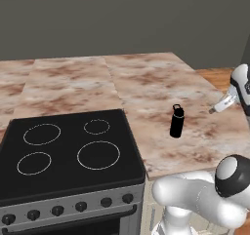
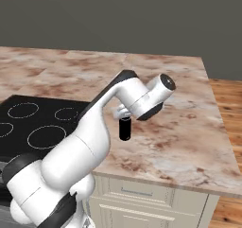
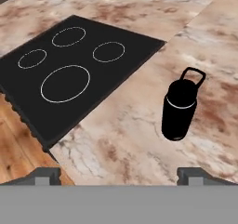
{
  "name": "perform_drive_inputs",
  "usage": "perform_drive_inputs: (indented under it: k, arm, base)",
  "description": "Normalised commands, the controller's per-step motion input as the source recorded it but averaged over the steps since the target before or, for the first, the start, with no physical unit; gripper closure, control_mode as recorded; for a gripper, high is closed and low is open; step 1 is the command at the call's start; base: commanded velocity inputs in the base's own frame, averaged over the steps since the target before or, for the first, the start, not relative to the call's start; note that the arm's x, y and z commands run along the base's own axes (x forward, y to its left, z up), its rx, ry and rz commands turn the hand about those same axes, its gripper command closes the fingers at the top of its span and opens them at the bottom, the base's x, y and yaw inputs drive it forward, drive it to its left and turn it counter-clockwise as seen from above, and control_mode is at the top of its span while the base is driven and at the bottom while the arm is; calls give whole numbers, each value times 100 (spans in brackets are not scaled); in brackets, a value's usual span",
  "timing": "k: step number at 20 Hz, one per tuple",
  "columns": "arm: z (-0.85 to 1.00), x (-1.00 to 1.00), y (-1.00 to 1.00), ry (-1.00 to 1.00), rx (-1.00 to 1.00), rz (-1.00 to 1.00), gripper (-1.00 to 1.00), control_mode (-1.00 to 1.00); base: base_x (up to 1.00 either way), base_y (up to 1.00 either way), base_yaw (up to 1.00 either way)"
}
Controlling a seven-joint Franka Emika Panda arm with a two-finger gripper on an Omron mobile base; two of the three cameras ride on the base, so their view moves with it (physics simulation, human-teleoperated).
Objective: Pick the water bottle from the counter and place it in the open cabinet.
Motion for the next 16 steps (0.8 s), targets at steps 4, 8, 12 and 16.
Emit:
perform_drive_inputs:
  k: [4, 8, 12, 16]
  arm:
    - [-47, 3, -38, -12, 8, 24, -100, -100]
    - [-44, 10, -25, -19, 6, 22, -100, -100]
    - [-53, 20, -7, -24, 12, 19, -100, -100]
    - [-57, 45, -7, -35, 10, 12, -100, -100]
  base:
    - [0, 0, 0]
    - [0, 0, 0]
    - [0, 0, 0]
    - [0, 0, 0]
